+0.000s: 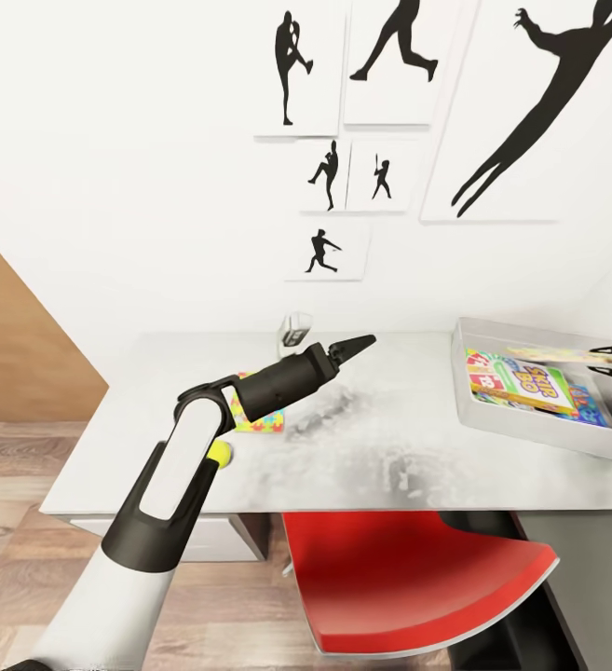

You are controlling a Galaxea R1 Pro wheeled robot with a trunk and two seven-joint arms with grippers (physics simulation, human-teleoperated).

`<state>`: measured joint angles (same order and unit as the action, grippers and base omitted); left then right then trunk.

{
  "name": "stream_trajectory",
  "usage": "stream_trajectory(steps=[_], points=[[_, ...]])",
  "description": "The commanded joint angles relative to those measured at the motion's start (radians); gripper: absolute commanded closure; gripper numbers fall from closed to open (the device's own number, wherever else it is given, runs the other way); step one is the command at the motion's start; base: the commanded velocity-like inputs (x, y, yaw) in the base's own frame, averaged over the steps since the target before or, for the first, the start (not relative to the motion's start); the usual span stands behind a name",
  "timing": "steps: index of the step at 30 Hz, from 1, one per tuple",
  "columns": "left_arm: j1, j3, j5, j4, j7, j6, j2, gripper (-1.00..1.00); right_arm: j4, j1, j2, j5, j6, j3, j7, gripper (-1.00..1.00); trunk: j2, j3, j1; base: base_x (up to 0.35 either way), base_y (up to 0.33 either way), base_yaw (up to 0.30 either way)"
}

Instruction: Put all the toys in the child's room - the three board games (two on the bed and one on the table), the two jigsaw puzzles on the table, and the tennis ball on the table - inside the toy box on the table in the child's room.

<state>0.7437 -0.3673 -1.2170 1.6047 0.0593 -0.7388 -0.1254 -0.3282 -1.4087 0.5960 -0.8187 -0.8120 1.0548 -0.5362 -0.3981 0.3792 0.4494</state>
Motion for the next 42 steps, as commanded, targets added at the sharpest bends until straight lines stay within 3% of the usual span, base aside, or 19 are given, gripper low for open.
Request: stream_trajectory(steps=[1, 22, 42], points=[[0.003, -0.002, -0.012, 0.001, 0.012, -0.004, -0.001, -1.0, -0.002, 0.0, 0.001, -0.01, -0.001, 0.003, -0.01, 1.0, -0.002, 0.002, 0.001, 0.0, 0.0, 0.018], [0.011, -0.01, -0.025, 0.001, 0.037, -0.004, -0.002, -1.0, -0.005, 0.009, 0.02, -0.011, -0.003, 0.003, -0.009, 1.0, -0.002, 0.012, 0.001, 0.0, 0.0, -0.019], [0.011, -0.01, -0.026, 0.001, 0.037, -0.004, -0.002, -1.0, -0.005, 0.009, 0.022, -0.011, -0.001, 0.003, -0.002, 1.0, -0.002, 0.024, 0.001, 0.0, 0.0, -0.041]])
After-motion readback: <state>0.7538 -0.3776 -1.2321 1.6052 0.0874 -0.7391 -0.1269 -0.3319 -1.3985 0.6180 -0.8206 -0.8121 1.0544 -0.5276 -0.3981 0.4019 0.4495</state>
